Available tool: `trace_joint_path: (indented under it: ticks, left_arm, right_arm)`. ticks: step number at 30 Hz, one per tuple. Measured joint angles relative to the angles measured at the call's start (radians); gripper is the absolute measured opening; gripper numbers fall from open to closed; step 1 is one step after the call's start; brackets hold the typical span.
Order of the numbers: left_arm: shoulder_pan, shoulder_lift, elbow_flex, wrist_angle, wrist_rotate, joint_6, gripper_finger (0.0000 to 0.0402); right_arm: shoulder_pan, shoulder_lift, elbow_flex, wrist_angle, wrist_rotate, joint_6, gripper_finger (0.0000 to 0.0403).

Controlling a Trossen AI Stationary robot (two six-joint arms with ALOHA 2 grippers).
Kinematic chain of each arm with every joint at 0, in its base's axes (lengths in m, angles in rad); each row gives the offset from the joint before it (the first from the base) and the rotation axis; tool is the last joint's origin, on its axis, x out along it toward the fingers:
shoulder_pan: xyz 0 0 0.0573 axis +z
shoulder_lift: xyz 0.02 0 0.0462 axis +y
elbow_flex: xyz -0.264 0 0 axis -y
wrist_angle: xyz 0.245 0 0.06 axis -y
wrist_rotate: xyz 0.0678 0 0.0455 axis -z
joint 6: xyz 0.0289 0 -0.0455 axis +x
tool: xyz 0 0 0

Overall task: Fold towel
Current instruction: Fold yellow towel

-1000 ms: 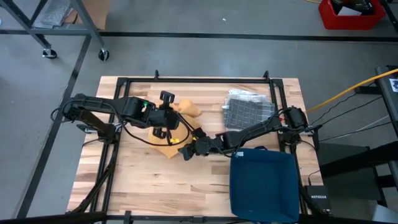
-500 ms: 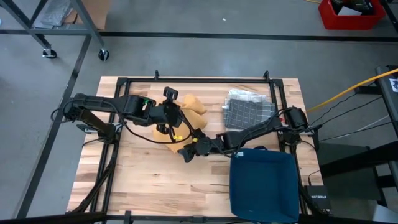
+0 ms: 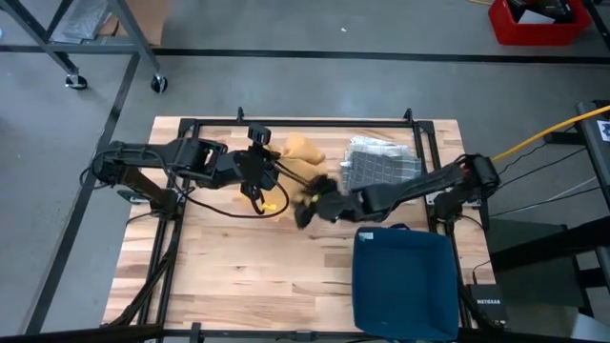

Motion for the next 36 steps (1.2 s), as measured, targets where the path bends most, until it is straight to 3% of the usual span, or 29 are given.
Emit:
trace_joint_path:
  ticks: [3,11,16,24,27,31,34,36]
  left_arm:
    - [-0.025,0.005,-0.008,-0.006,-0.011,-0.041,0.0001]
    - [-0.044,0.009,-0.008,0.013,0.001,-0.084,0.0001]
    - [-0.046,0.011,-0.006,0.010,0.042,-0.113,0.0001]
    - [-0.045,0.026,-0.001,0.049,0.156,-0.131,0.0001]
    - [-0.043,0.034,-0.005,0.077,0.161,-0.129,0.0001]
    - [-0.043,0.015,0.014,0.098,0.050,-0.105,0.0001]
    - [-0.038,0.005,0.051,0.099,-0.056,-0.068,0.0001]
    - [-0.036,-0.005,0.088,0.099,-0.073,-0.051,0.0001]
  right_arm:
    - [-0.035,-0.064,-0.004,-0.092,0.101,0.011,0.0250]
    - [-0.155,-0.146,-0.008,-0.001,0.124,-0.070,0.0250]
    - [-0.221,-0.141,0.021,0.104,0.067,-0.104,0.0250]
    - [-0.296,-0.092,0.167,0.126,-0.049,-0.096,0.0250]
    - [-0.313,-0.086,0.200,0.119,-0.056,-0.163,0.0250]
    - [-0.314,-0.110,0.209,0.043,-0.095,-0.239,0.0250]
    - [-0.312,-0.146,0.209,-0.119,-0.128,-0.252,0.0250]
    - [-0.300,-0.172,0.209,-0.251,-0.132,-0.225,0.0250]
